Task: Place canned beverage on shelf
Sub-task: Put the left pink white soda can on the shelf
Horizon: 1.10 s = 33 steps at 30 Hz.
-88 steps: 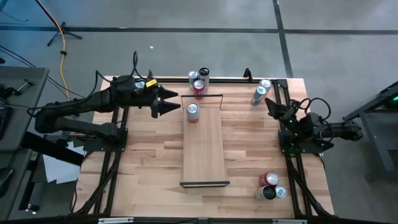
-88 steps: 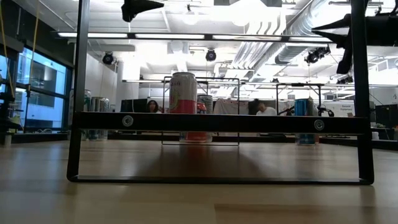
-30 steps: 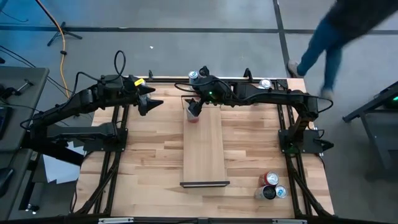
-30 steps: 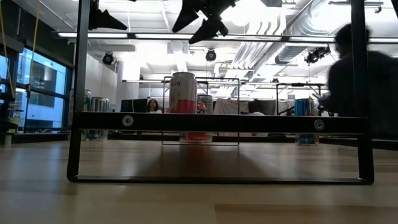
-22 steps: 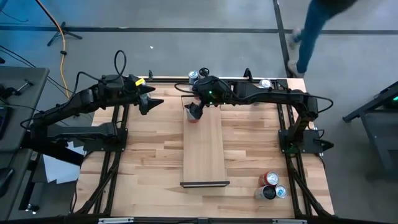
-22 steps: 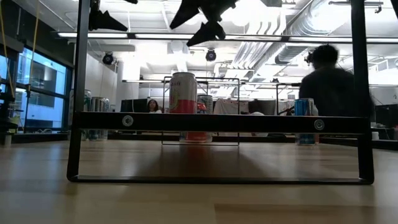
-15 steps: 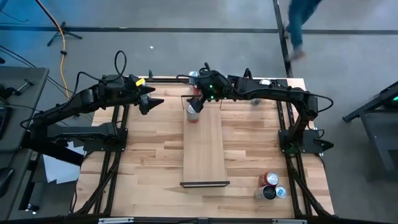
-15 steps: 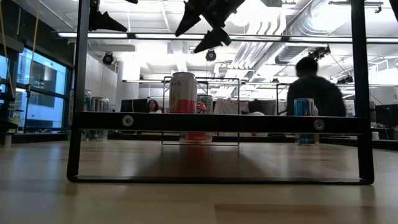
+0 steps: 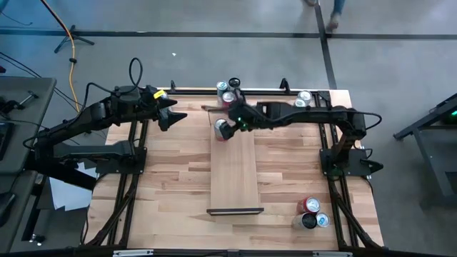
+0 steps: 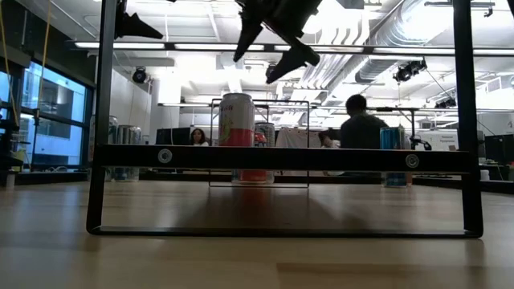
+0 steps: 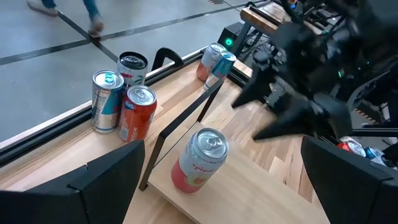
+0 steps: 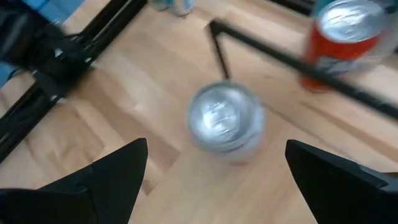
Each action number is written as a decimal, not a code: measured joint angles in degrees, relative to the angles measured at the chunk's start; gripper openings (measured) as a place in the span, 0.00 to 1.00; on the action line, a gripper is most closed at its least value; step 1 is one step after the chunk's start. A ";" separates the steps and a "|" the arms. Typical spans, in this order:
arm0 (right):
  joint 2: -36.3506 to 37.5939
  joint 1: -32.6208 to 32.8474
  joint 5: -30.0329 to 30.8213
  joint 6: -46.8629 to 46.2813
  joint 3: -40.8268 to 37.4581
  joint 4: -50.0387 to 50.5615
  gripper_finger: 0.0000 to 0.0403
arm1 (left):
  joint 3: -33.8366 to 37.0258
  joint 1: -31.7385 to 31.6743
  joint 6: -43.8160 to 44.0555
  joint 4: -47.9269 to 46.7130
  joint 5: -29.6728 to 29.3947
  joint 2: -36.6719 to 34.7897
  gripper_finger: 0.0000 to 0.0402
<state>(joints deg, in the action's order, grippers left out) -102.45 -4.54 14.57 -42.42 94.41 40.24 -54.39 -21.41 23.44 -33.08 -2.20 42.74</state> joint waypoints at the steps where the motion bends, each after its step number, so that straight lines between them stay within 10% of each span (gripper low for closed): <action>1: 0.00 0.53 -0.01 0.53 -0.55 -1.20 0.91 | 0.00 0.02 0.00 0.01 0.02 0.00 0.97; 33: 0.00 -6.12 -10.64 53.88 -5.00 -9.47 0.91 | 0.00 0.02 0.53 -0.04 0.44 0.00 0.97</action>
<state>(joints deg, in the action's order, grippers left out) -102.45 -10.66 3.93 11.46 89.41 30.77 -54.39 -21.39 23.97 -33.12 -1.75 42.74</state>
